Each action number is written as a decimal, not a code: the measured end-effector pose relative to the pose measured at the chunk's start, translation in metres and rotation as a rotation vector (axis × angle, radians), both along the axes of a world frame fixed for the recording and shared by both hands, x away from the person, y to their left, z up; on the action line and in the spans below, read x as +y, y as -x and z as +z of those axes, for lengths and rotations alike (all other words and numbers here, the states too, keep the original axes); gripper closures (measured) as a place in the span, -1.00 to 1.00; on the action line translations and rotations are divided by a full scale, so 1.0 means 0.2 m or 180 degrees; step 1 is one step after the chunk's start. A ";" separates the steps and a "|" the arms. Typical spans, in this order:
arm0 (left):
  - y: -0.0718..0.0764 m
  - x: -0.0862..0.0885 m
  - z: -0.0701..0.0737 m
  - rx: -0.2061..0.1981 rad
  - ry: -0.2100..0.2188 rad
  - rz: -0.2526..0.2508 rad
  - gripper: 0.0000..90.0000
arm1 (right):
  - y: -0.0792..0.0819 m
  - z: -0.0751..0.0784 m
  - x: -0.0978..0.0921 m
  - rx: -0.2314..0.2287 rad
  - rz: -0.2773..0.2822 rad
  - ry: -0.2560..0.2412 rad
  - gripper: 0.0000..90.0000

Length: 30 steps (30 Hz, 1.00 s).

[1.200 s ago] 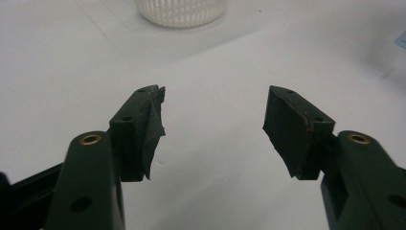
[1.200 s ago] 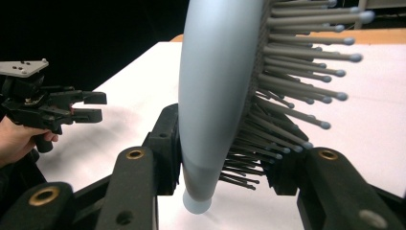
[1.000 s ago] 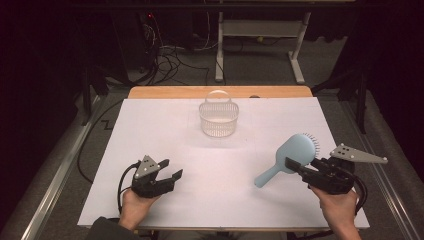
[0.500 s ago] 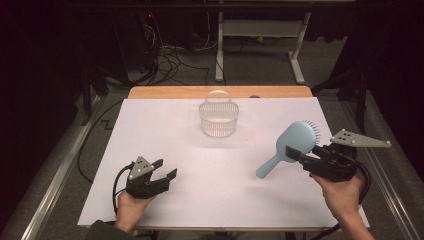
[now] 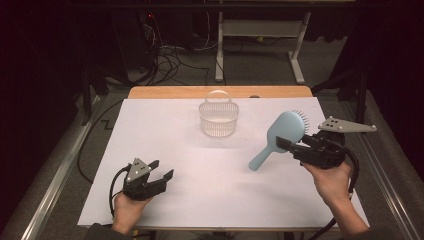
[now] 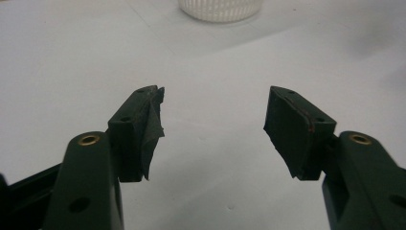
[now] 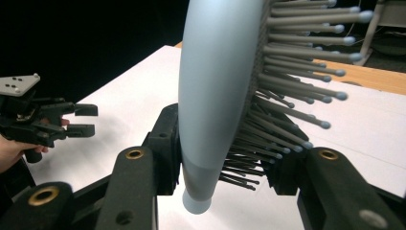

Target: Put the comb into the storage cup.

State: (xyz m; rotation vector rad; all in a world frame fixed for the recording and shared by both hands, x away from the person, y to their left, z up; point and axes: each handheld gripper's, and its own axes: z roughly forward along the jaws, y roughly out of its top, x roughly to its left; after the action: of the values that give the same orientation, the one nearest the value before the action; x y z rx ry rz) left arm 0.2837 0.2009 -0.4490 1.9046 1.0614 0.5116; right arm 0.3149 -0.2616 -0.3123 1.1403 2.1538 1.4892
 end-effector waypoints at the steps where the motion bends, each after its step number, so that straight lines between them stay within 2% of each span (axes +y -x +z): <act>1: 0.00 0.00 0.00 -0.0002 0.0005 0.0007 -0.16 | -0.01 0.00 0.00 0.0019 0.0011 -0.0001 0.25; 6: 0.01 0.03 0.00 0.0002 -0.0008 0.0052 -0.17 | -0.06 0.01 0.03 0.0080 0.0046 -0.0027 0.25; 13: 0.02 0.06 -0.01 0.0007 -0.0065 0.0136 -0.17 | -0.13 0.03 0.07 0.0084 0.0073 -0.0042 0.25; 16: 0.02 0.07 -0.01 -0.0018 -0.0050 0.0168 -0.17 | -0.17 0.05 0.09 0.0094 0.0075 -0.0040 0.24; 23: 0.04 0.10 -0.02 -0.0067 -0.0112 0.0237 -0.17 | -0.24 0.07 0.12 0.0117 0.0051 -0.0029 0.24; 30: 0.04 0.12 -0.03 -0.0042 -0.0090 0.0286 -0.18 | -0.29 0.08 0.15 0.0113 0.0056 0.0009 0.24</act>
State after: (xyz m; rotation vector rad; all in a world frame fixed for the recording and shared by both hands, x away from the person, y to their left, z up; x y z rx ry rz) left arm 0.2757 0.2246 -0.4546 1.8819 1.1405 0.5921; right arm 0.3721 -0.2306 -0.2970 1.1582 2.1940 1.4838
